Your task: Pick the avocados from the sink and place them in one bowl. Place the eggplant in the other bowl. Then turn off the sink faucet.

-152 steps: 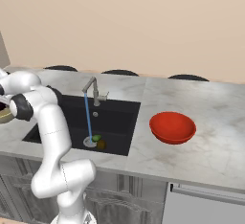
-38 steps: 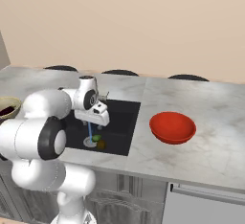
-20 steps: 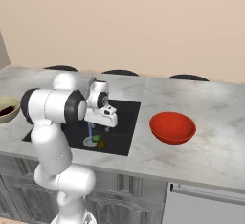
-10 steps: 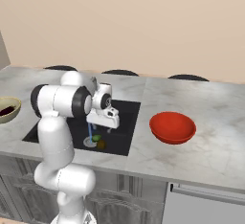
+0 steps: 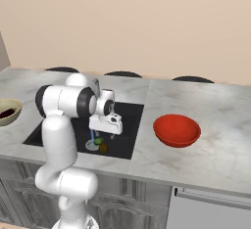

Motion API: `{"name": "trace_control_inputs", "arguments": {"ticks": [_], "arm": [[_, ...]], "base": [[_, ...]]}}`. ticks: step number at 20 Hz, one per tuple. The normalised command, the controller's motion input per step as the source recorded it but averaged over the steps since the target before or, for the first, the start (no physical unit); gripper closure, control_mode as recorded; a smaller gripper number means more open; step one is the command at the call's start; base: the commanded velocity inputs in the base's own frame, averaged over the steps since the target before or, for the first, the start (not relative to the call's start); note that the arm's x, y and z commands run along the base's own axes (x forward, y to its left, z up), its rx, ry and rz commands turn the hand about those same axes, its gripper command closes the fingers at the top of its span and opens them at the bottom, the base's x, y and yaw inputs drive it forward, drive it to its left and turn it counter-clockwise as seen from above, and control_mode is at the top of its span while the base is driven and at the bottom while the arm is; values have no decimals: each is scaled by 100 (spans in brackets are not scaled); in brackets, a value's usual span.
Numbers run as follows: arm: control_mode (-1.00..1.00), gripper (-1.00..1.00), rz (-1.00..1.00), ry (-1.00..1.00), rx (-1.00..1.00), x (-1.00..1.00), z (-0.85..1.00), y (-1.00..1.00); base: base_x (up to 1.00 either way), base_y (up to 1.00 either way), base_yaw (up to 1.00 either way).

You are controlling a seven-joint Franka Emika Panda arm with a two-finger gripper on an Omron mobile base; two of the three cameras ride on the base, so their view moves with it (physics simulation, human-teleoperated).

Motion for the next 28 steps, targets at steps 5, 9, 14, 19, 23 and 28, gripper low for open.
{"name": "trace_control_inputs", "arguments": {"ticks": [5,9,14,19,23,28], "arm": [[-100,-100,6,0,1,3,-19,0],[-100,-100,5,0,2,1,-20,0],[-100,-100,5,0,2,0,-24,0],[-100,-100,5,-1,2,3,-26,0],[-100,-100,4,0,2,2,-14,0],[-100,-100,3,-1,3,2,-5,0]], "base": [[0,0,0],[0,0,0],[0,0,0],[0,0,0],[0,0,0],[0,0,0]]}}
